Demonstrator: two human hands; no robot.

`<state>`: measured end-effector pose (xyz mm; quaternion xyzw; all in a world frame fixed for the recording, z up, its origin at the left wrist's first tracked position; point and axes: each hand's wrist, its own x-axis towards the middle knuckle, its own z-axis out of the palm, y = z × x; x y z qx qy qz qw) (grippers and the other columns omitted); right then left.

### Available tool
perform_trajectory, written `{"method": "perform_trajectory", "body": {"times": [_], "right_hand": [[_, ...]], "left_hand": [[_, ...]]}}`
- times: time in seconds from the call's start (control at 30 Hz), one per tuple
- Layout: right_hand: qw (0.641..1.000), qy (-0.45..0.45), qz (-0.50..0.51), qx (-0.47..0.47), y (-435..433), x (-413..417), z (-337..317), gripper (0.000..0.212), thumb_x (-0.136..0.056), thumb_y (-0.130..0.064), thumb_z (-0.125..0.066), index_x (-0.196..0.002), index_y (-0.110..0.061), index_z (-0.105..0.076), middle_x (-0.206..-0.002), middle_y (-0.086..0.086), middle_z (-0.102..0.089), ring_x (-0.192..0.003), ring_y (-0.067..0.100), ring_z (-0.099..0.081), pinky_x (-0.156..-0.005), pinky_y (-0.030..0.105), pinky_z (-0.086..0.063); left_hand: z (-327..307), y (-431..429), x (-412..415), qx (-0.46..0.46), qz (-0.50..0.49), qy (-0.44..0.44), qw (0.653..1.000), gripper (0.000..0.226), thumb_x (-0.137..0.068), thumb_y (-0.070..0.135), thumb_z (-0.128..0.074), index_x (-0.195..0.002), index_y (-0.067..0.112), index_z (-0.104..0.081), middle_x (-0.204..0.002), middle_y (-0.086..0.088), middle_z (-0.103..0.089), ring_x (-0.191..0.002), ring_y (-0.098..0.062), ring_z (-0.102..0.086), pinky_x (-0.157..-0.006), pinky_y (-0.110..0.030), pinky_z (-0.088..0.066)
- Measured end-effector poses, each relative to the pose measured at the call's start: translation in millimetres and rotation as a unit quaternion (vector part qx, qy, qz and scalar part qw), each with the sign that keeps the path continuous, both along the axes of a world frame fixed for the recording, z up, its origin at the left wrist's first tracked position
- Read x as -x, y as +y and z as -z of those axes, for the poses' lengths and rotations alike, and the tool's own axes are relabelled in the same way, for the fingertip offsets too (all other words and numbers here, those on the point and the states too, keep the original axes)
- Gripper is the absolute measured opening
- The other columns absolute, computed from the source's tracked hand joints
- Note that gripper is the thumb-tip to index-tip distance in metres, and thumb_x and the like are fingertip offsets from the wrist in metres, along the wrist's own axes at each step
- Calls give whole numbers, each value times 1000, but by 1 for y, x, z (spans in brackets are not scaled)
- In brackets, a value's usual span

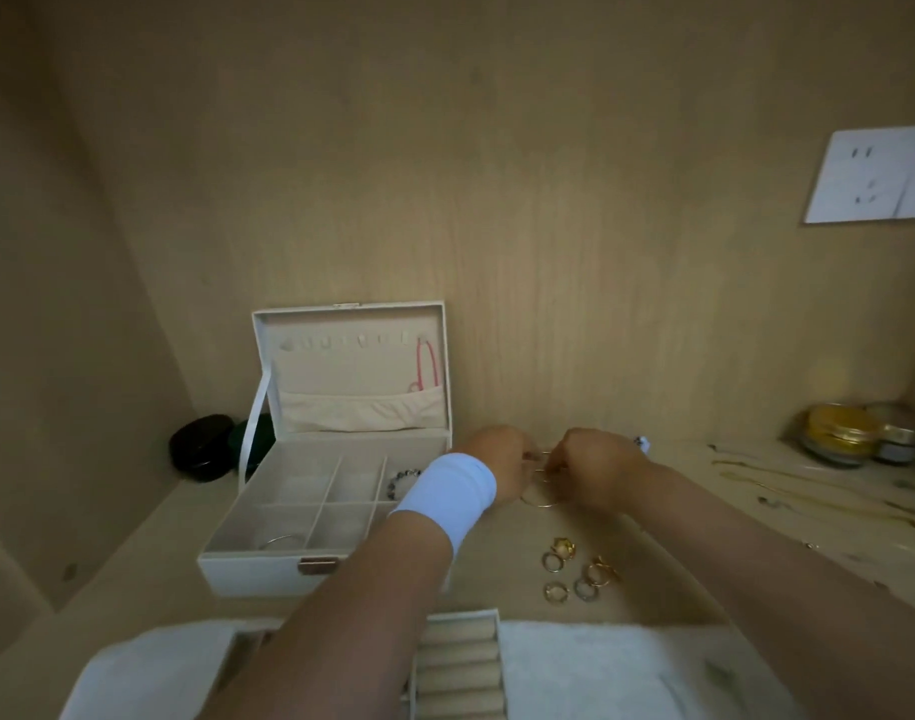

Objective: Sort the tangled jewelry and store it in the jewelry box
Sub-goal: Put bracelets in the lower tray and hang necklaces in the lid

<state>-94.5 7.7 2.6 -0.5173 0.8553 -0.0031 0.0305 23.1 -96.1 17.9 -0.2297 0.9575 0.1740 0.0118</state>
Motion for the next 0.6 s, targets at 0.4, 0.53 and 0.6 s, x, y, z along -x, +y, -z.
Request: {"method": "perform_trajectory", "body": {"times": [0.4,0.53,0.6], "right_hand": [[990,-11,-54,129,-9,10,1,18,-95,-18,-59,-108,-22,-70,-97,0,-54,-91,24,-61,-76,35,-49],[960,-54,-79,264,-18,-3,-23,11,-95,-15,-60,-97,-14,-71,-90,3,-66,-80,20,-61,-75,38,-50],[946,-76,-88,303,-29,-14,-33,8,-93,-13,-64,-93,-13,-71,-86,2,-70,-77,17,-61,-73,31,-48]], "left_hand": [[5,-9,4,-49,-41,90,994,23,-94,26,-59,-112,19,-70,-109,0,-63,-98,-20,-60,-86,-29,-47],[-10,-23,-11,-60,-98,210,971,10,-92,24,-62,-97,24,-70,-97,7,-66,-90,-14,-62,-76,-22,-43],[-17,-33,-24,-75,-122,255,956,5,-92,25,-64,-92,24,-69,-82,10,-63,-80,-11,-60,-67,-19,-40]]}}
